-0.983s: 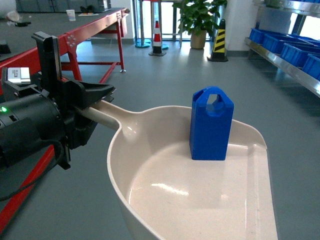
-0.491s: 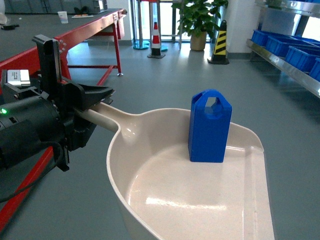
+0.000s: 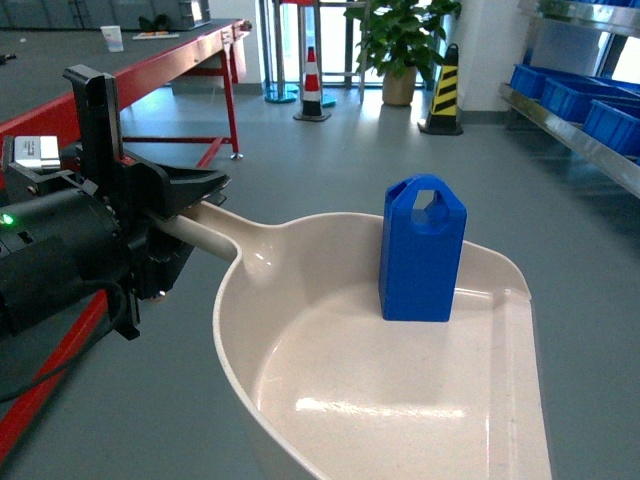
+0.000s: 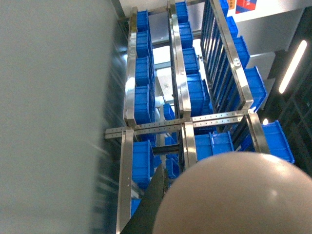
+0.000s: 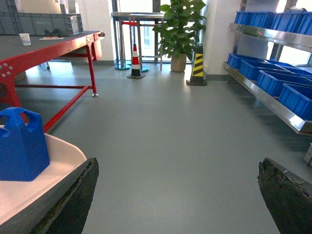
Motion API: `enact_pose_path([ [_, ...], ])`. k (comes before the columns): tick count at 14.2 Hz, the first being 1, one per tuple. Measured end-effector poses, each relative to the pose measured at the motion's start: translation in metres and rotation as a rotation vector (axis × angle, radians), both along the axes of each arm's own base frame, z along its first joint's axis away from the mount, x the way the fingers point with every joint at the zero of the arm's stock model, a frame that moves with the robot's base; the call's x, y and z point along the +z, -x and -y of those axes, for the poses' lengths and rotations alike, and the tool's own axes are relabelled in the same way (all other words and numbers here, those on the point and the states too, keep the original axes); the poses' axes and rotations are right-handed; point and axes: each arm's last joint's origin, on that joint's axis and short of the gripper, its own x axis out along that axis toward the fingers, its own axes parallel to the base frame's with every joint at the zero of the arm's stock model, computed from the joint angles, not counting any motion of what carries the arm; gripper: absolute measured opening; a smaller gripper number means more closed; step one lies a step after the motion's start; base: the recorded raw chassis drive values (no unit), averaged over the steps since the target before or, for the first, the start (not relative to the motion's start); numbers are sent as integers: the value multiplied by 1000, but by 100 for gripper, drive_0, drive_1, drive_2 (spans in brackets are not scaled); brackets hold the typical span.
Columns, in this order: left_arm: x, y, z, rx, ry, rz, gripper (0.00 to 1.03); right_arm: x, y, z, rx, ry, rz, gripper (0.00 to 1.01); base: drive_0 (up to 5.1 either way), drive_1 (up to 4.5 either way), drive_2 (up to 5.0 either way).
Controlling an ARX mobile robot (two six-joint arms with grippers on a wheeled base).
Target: Place part in tray to right shelf
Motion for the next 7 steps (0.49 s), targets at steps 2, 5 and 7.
enact_pose_path([
  [2, 0, 0, 0, 0, -1, -1, 13, 0, 0, 0, 0, 0, -4, 98, -1, 408, -410],
  [5, 0, 0, 0, -3, -2, -4, 13, 0, 0, 0, 0, 0, -3, 98, -2, 407, -411],
  [7, 0, 0, 0, 1, -1, 1, 13, 0, 0, 0, 0, 0, 5, 98, -4, 405, -414],
])
